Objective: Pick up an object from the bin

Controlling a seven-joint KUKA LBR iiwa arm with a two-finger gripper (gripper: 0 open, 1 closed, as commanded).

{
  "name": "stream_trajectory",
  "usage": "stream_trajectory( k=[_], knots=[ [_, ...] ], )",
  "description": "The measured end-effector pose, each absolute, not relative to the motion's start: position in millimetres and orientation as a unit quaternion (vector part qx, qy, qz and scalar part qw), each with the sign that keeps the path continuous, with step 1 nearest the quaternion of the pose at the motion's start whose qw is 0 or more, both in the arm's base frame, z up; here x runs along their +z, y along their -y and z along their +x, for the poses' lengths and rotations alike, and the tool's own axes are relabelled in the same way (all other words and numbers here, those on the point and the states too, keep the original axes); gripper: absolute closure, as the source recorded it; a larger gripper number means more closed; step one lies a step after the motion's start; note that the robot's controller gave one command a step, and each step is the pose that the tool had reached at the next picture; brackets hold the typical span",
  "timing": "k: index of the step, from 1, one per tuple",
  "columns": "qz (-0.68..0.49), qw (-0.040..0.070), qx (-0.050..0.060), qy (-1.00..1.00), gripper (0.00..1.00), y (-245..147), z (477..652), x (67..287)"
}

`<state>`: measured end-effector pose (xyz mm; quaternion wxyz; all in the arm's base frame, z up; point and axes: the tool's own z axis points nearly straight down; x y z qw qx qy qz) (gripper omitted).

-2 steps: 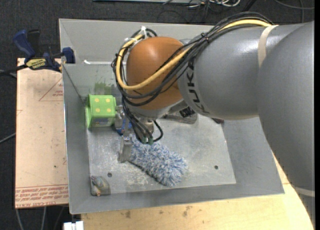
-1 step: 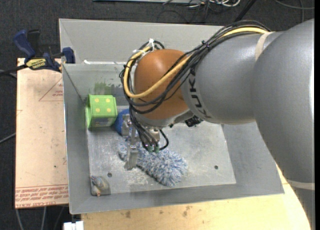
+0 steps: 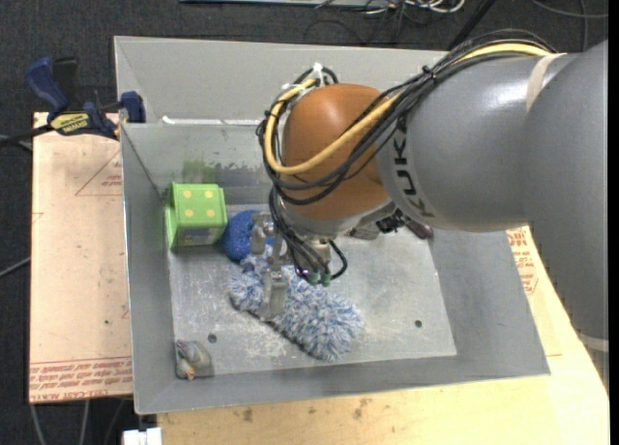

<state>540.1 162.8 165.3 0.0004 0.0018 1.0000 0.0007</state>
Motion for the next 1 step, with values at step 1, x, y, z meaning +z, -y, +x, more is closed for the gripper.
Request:
stream_trajectory(
  k=[1],
  knots=[
    [0.029, 0.002, 0.001, -1.0, 0.0, -142.9, 548.9, 151.8]
  ],
)
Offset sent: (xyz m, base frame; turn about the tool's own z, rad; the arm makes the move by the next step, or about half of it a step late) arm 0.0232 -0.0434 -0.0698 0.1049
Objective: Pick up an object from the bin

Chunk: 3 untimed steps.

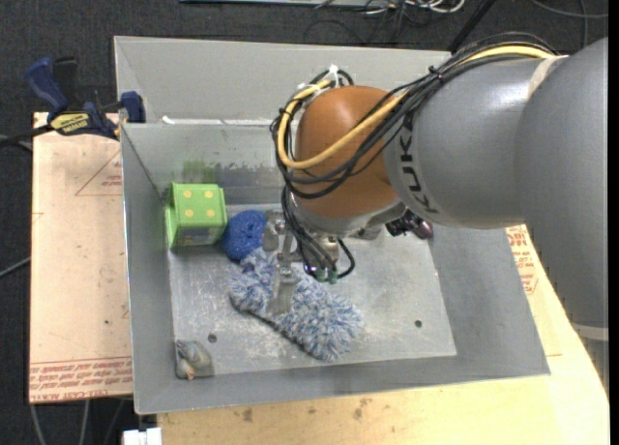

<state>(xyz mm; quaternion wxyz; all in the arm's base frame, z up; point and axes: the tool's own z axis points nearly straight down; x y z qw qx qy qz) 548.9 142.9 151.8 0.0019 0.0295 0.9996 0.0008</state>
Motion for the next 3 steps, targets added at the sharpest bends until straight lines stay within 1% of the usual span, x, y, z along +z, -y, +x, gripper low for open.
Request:
stream_trajectory(
  k=[1, 2, 3],
  knots=[
    [0.057, 0.001, 0.001, -0.998, 0.0, -125.0, 561.2, 103.9],
    [0.103, 0.001, 0.002, -0.995, 1.0, -124.1, 547.2, 70.8],
    [0.103, 0.001, 0.002, -0.995, 1.0, -124.1, 547.2, 70.8]
  ],
)
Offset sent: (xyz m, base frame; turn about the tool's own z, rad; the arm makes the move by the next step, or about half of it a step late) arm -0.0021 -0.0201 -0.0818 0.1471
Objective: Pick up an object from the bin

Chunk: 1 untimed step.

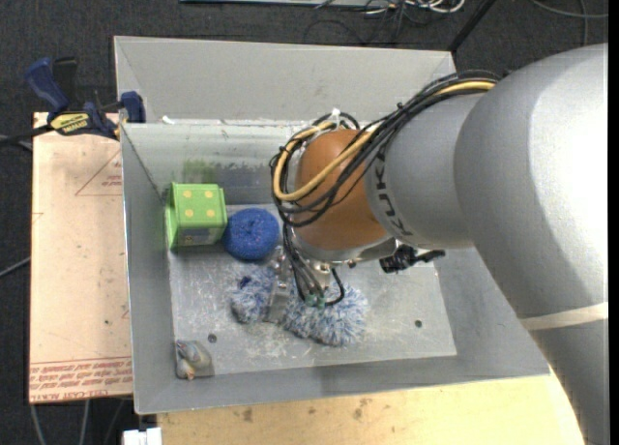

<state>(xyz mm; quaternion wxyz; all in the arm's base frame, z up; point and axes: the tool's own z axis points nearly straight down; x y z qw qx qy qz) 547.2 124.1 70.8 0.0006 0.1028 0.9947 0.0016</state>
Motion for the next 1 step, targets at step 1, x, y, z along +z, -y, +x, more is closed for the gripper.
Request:
stream_trajectory(
  k=[1],
  knots=[
    [0.078, 0.005, 0.001, -0.997, 1.0, -126.7, 536.0, 71.8]
  ],
)
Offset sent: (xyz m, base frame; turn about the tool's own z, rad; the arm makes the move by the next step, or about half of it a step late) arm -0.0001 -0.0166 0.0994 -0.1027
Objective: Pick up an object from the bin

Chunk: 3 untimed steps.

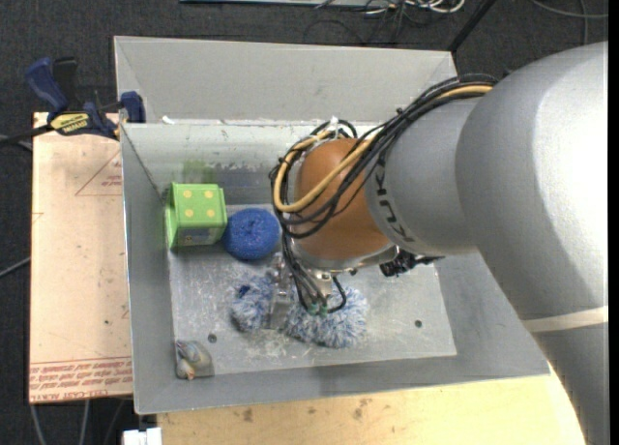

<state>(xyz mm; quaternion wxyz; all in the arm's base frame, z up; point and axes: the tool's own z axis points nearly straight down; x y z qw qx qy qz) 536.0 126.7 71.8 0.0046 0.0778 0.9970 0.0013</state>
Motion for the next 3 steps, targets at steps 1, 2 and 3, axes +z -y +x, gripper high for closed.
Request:
stream_trajectory(
  k=[1, 2, 3],
  knots=[
    [0.052, 0.0, 0.001, -0.999, 1.0, -107.9, 547.5, 169.8],
    [0.052, 0.0, 0.001, -0.999, 1.0, -107.9, 547.5, 169.8],
    [0.051, 0.001, 0.001, -0.999, 1.0, -115.1, 540.8, 267.9]
  ],
)
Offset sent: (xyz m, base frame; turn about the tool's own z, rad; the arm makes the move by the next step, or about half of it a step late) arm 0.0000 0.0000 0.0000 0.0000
